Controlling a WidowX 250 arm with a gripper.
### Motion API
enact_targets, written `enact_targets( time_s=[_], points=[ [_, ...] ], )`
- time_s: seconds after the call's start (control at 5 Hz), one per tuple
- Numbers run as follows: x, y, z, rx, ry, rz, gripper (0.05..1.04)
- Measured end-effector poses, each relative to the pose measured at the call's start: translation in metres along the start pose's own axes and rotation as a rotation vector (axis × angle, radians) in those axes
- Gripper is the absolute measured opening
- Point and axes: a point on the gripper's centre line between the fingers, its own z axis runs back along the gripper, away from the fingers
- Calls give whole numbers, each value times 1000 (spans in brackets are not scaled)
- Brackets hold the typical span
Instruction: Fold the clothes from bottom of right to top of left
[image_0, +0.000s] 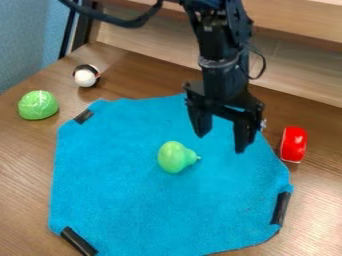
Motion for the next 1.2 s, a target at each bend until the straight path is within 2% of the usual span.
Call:
enact_targets(
  time_s=[0.2,0.6,1.2],
  points=[
    [-9,-20,-12,-22,12,-35,1000],
    [-18,-42,-32,-35,36,-48,1000],
    [-16,-63,-58,-17,57,-13,1000]
  ],
)
